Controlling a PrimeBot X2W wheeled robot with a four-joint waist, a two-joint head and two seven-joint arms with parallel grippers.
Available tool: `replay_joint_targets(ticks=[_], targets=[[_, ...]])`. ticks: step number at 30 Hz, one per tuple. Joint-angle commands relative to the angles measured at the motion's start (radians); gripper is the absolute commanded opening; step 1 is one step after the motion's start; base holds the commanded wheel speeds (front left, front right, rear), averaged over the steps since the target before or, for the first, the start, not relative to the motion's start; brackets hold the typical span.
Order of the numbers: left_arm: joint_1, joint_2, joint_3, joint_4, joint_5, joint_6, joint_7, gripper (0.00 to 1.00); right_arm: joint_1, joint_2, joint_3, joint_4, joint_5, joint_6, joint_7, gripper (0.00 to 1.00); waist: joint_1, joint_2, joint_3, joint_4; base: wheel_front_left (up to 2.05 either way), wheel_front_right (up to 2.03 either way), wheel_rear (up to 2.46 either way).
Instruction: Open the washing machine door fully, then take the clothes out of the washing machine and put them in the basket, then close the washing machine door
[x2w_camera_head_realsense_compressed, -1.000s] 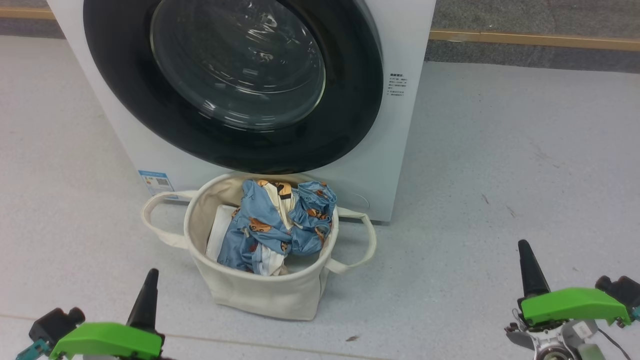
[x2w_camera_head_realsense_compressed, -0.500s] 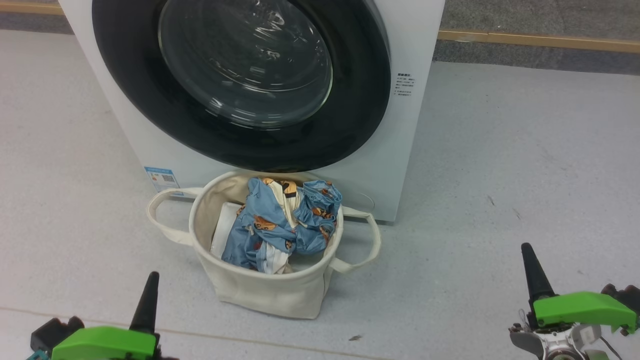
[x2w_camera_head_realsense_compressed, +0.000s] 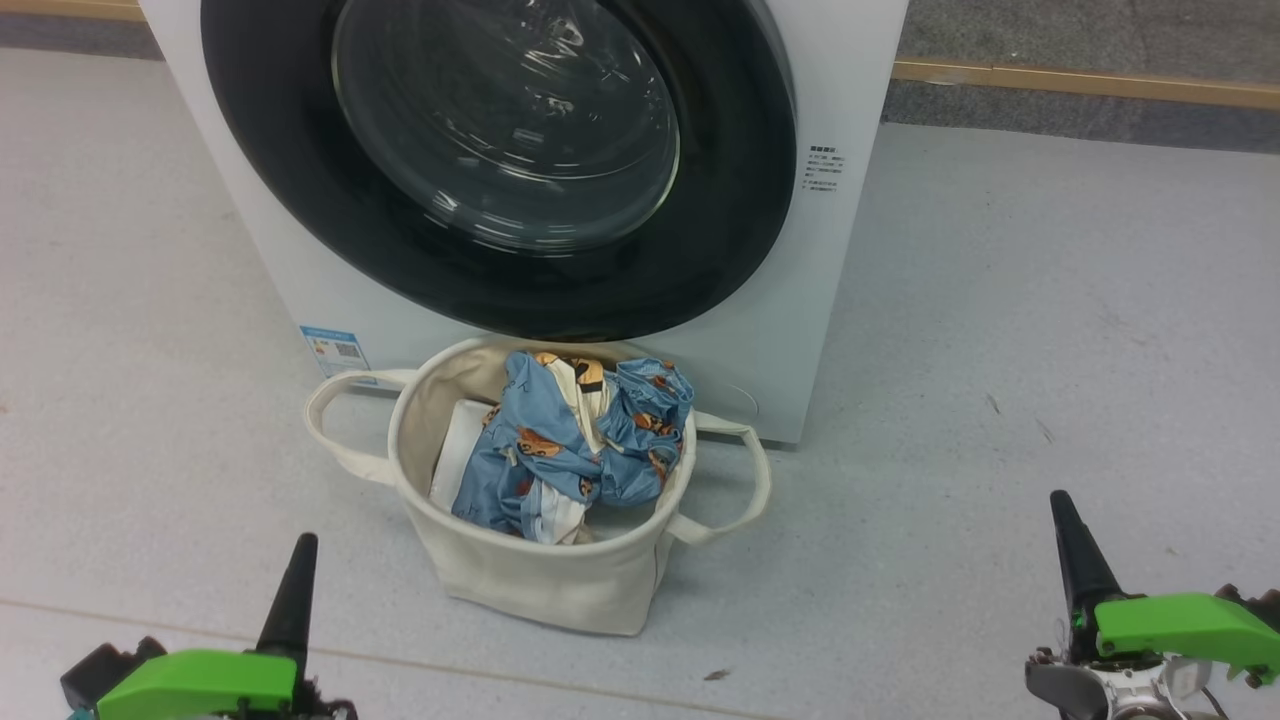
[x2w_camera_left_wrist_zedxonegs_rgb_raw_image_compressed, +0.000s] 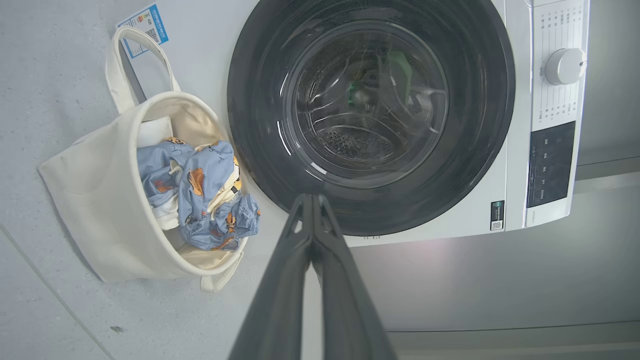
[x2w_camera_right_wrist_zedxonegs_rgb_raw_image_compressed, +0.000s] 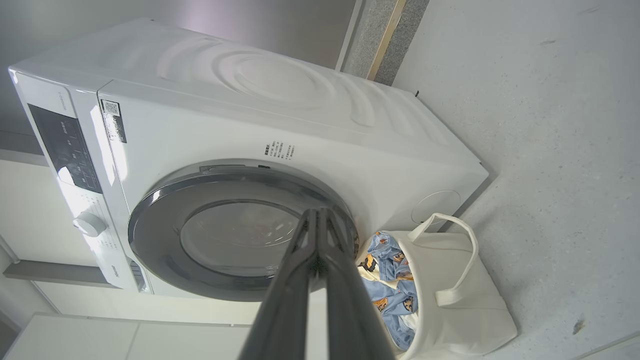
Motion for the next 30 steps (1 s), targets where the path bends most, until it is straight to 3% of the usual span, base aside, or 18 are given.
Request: replay_joint_targets(ticks=[1, 23, 30], targets=[[-0.015, 0.000, 0.045, -0.042, -0.025, -0.006, 0.009, 0.00, -0.019, -0.006, 0.014, -0.044, 0.033, 0.000, 0.010, 0.00, 0.0000, 0.0000, 0.000, 0.002, 0.00, 0.00, 0.00], [0.010, -0.068, 0.122, -0.080, -0.203, -0.007, 0.069, 0.00, 0.005, -0.006, -0.004, -0.084, 0.279, 0.000, 0.074, 0.00, 0.0000, 0.0000, 0.005, 0.028, 0.00, 0.00, 0.00], [0.011, -0.070, 0.124, -0.082, -0.208, -0.007, 0.070, 0.00, 0.006, -0.006, -0.005, -0.085, 0.286, 0.000, 0.076, 0.00, 0.0000, 0.0000, 0.006, 0.029, 0.00, 0.00, 0.00]])
